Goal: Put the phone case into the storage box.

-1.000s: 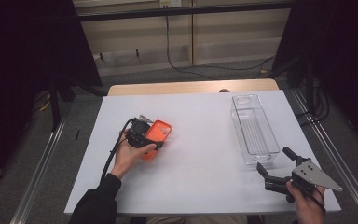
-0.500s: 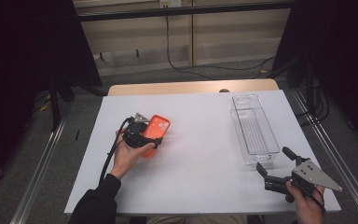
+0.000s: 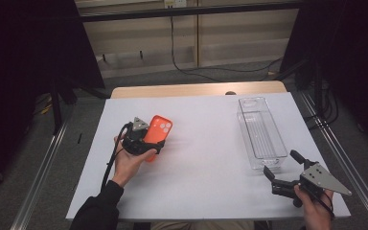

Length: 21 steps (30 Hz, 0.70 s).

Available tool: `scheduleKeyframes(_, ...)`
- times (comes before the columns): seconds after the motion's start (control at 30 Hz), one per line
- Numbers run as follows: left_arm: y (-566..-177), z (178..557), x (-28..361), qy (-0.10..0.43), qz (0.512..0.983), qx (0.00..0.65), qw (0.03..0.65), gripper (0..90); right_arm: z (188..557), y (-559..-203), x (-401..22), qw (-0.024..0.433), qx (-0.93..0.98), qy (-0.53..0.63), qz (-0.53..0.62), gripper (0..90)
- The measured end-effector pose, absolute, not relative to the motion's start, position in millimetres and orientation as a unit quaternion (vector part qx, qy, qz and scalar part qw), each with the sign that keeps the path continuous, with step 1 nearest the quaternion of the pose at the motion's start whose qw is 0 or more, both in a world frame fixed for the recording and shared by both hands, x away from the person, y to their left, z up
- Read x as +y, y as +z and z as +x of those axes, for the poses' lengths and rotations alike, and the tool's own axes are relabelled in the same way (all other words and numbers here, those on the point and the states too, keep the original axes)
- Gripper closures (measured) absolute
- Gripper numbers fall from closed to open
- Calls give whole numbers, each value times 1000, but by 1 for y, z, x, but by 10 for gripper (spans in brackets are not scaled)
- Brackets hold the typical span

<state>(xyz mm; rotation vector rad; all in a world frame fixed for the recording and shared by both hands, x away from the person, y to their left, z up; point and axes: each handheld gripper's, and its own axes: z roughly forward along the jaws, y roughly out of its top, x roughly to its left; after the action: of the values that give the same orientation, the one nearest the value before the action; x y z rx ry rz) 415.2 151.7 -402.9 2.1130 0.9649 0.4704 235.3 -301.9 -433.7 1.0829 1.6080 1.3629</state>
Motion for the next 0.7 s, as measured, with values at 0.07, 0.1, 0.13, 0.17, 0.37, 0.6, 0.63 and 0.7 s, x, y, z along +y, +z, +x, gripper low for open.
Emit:
scheduleKeyframes(0.07, -401, 412, 151, 182, 827, 374, 379, 159, 236, -434, -301, 376, 629, 533, 423, 0)
scheduleKeyframes(0.1, -401, 411, 151, 185, 825, 374, 383, 159, 236, -434, -301, 376, 630, 532, 422, 0)
scheduleKeyframes(0.13, -401, 410, 150, 185, 827, 369, 381, 159, 236, -434, -300, 376, 630, 533, 421, 0)
scheduleKeyframes(0.17, -401, 408, 149, 185, 823, 373, 387, 159, 236, -433, -299, 377, 631, 532, 421, 0)
scheduleKeyframes(0.37, -401, 396, 151, 189, 828, 359, 386, 159, 237, -433, -297, 373, 632, 533, 421, 0)
scheduleKeyframes(0.6, -402, 385, 155, 196, 825, 352, 397, 159, 240, -431, -292, 369, 637, 531, 419, 0)
scheduleKeyframes(0.63, -402, 384, 155, 196, 824, 352, 398, 159, 240, -431, -291, 368, 636, 532, 421, 0)
scheduleKeyframes(0.7, -402, 382, 154, 194, 823, 351, 402, 159, 241, -430, -290, 368, 637, 533, 418, 0)
